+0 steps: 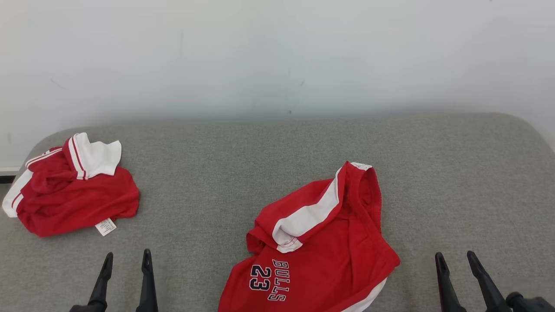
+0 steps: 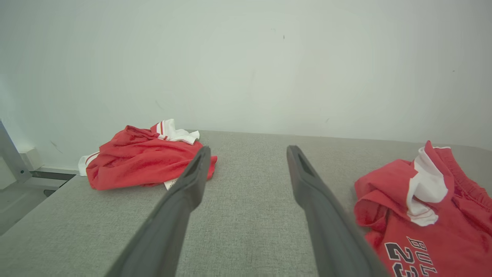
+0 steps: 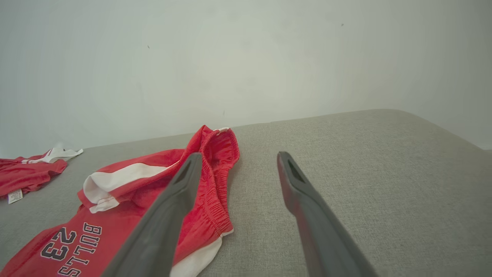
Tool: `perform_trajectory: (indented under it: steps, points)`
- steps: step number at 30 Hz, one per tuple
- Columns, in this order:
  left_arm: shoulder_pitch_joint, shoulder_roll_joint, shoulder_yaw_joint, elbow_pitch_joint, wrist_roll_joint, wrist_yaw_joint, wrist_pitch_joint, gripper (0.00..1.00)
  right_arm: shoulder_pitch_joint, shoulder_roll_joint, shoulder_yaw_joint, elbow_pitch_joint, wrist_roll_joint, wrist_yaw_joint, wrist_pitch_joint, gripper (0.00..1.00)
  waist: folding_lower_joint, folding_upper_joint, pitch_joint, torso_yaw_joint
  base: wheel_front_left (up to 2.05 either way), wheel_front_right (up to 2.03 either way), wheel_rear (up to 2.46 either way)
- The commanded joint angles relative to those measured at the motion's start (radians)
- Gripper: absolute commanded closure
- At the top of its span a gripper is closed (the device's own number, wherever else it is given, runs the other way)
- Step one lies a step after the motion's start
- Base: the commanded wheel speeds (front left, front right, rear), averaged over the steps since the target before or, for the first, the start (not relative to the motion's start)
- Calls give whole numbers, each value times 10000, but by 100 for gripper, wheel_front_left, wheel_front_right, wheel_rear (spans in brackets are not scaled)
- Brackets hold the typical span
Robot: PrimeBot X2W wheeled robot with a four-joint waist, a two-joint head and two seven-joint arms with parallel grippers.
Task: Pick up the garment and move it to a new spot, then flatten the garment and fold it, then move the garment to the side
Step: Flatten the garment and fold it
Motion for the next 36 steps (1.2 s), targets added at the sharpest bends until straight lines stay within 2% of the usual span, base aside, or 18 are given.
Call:
perform_trajectory:
  steps: [1,11,19,26,35,36]
  points:
    - [100,36,65,-11,81,-21,-34,0,209,75,-125,-132,-135,-19,-3,0,1,1,-8,13,0,0,0]
    - [250,67,78,130,254,-136,-34,0,627,407,-227,-100,-394,-19,-4,0,1,1,28,217,0,0,0]
    - [120,42,31,148,331,-185,-34,0,-248,-81,343,322,-161,-19,428,0,1,1,133,423,0,0,0]
    - [-92,23,-207,199,314,-178,-34,0,-1516,-755,972,1745,138,-19,1327,0,1,1,335,872,0,0,0]
    - [-276,0,-460,325,155,-162,-34,0,-2567,-1111,1872,3810,658,-19,1744,0,1,1,592,1434,0,0,0]
    - [-280,-1,-468,338,144,-163,-34,0,-2638,-1145,2025,3999,716,-19,1777,62,1,1,589,1454,0,0,0]
